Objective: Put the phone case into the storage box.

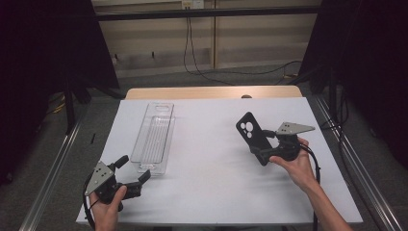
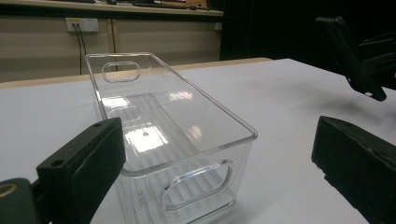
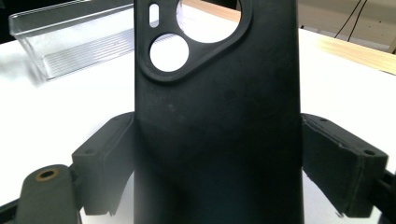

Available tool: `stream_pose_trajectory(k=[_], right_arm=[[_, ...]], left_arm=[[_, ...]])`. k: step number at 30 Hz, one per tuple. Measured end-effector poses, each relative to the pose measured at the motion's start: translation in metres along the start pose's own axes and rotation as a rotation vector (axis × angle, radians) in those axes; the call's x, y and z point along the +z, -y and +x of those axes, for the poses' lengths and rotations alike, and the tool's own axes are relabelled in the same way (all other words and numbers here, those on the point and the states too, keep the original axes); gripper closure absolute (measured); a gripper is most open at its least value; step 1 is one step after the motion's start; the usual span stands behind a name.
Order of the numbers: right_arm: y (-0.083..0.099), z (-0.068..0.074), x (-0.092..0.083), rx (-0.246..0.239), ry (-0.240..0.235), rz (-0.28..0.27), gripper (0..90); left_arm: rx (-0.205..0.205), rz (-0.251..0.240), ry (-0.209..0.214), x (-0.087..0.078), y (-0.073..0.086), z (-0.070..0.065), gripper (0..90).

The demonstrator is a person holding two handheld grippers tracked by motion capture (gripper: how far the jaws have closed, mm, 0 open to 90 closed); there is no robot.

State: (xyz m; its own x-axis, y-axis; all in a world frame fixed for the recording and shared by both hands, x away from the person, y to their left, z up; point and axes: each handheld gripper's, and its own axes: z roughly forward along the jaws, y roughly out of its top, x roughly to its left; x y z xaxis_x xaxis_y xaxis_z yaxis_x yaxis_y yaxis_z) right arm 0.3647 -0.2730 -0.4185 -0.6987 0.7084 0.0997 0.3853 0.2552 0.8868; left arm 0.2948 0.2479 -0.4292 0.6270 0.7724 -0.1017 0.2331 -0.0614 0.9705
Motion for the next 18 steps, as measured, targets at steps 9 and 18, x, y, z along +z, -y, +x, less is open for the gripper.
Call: stream_pose_trajectory(k=[9, 18], right_arm=[[0.010, 0.009, -0.014, 0.005, -0.022, -0.033, 14.9], [0.020, 0.020, -0.026, 0.006, -0.051, -0.063, 14.9]], left_arm=[[-0.002, 0.002, -0.005, 0.000, 0.000, 0.001, 2.8], [-0.004, 0.005, 0.003, 0.001, 0.000, -0.001, 2.8]])
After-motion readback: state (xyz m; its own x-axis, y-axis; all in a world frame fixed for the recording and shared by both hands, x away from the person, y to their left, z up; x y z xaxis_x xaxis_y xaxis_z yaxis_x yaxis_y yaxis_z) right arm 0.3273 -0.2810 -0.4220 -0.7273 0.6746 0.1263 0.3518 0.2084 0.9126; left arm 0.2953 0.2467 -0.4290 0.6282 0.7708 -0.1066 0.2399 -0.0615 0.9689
